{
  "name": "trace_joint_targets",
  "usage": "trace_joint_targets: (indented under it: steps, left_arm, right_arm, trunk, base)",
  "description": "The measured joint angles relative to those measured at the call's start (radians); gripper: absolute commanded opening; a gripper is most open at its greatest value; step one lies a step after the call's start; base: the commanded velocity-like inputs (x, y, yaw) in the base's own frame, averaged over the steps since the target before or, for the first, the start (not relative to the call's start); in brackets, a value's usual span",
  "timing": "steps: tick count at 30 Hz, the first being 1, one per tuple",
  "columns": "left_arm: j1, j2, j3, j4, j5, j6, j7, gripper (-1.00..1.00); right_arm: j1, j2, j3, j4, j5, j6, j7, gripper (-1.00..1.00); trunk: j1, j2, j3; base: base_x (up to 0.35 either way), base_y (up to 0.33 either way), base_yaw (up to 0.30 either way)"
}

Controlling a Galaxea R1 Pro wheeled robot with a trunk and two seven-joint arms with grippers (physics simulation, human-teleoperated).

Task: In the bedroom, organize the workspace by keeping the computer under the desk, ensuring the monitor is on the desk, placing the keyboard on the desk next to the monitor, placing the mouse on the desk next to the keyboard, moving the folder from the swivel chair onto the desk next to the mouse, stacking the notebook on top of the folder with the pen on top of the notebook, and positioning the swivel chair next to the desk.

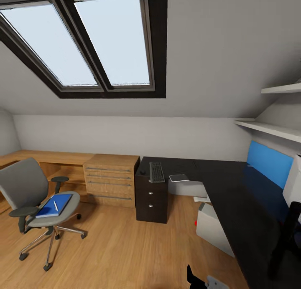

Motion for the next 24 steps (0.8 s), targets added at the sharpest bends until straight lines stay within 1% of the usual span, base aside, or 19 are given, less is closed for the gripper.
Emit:
trace_joint_targets:
  steps: [1, 3, 5, 6, 7, 10, 12, 15, 18, 19, 21, 24]
  left_arm:
    - [0.0, 0.0, 0.002, -0.033, -0.001, 0.001, 0.0, 1.0]
    - [0.0, 0.001, 0.003, -0.072, 0.0, 0.003, 0.0, 1.0]
    - [0.0, 0.001, 0.005, -0.112, 0.0, 0.005, 0.001, 1.0]
    - [0.0, 0.001, 0.006, -0.133, 0.0, 0.007, 0.002, 1.0]
    - [0.0, 0.0, 0.009, -0.174, -0.001, 0.013, 0.003, 1.0]
    - [0.0, -0.001, 0.015, -0.244, 0.0, 0.039, 0.006, 1.0]
    - [0.0, -0.002, 0.021, -0.296, 0.0, 0.07, 0.007, 1.0]
    - [0.0, -0.003, 0.032, -0.386, 0.004, 0.14, 0.006, 1.0]
    - [0.0, -0.003, 0.048, -0.494, 0.007, 0.233, 0.007, 1.0]
    - [0.0, -0.004, 0.062, -0.572, 0.005, 0.297, 0.007, 1.0]
    - [0.0, -0.005, 0.073, -0.657, 0.005, 0.36, 0.008, 1.0]
    - [0.0, -0.007, 0.082, -0.772, 0.004, 0.445, 0.007, 1.0]
  right_arm:
    - [-0.001, 0.004, 0.002, -0.017, 0.008, -0.003, 0.002, 1.0]
    - [-0.001, 0.009, 0.008, -0.049, 0.024, -0.004, -0.001, 1.0]
    - [-0.001, 0.012, 0.016, -0.093, 0.051, -0.001, -0.004, 1.0]
    - [-0.001, 0.013, 0.021, -0.118, 0.068, 0.001, -0.007, 1.0]
    - [-0.002, 0.015, 0.029, -0.171, 0.104, 0.012, -0.023, 1.0]
    - [-0.001, 0.016, 0.036, -0.261, 0.155, 0.053, -0.078, 1.0]
    - [-0.002, 0.015, 0.039, -0.328, 0.184, 0.104, -0.128, 1.0]
    - [-0.002, 0.014, 0.04, -0.446, 0.224, 0.218, -0.209, 1.0]
    - [-0.002, 0.012, 0.041, -0.588, 0.268, 0.363, -0.294, 1.0]
    - [-0.002, 0.011, 0.04, -0.683, 0.297, 0.471, -0.348, 1.0]
    - [-0.002, 0.009, 0.037, -0.783, 0.317, 0.59, -0.4, 1.0]
    - [-0.002, 0.004, 0.032, -0.912, 0.33, 0.754, -0.468, 1.0]
  trunk:
    - [-0.004, 0.007, 0.003]
    - [-0.012, 0.021, 0.009]
    - [-0.019, 0.035, 0.016]
    - [-0.019, 0.035, 0.016]
    - [-0.019, 0.035, 0.016]
    - [-0.019, 0.035, 0.016]
    - [-0.019, 0.035, 0.016]
    - [-0.019, 0.035, 0.016]
    - [-0.019, 0.035, 0.016]
    - [-0.019, 0.035, 0.016]
    - [-0.019, 0.035, 0.016]
    - [-0.019, 0.035, 0.016]
  base:
    - [-0.03, -0.011, -0.003]
    - [-0.022, -0.008, -0.002]
    - [-0.014, -0.005, -0.001]
    - [-0.008, -0.003, -0.001]
    - [-0.006, -0.002, -0.001]
    - [-0.004, -0.001, 0.0]
    - [-0.002, -0.001, 0.0]
    - [-0.001, 0.0, 0.0]
    - [0.0, 0.0, 0.0]
    - [0.0, 0.0, 0.0]
    - [0.0, 0.0, 0.0]
    - [0.0, 0.0, 0.0]
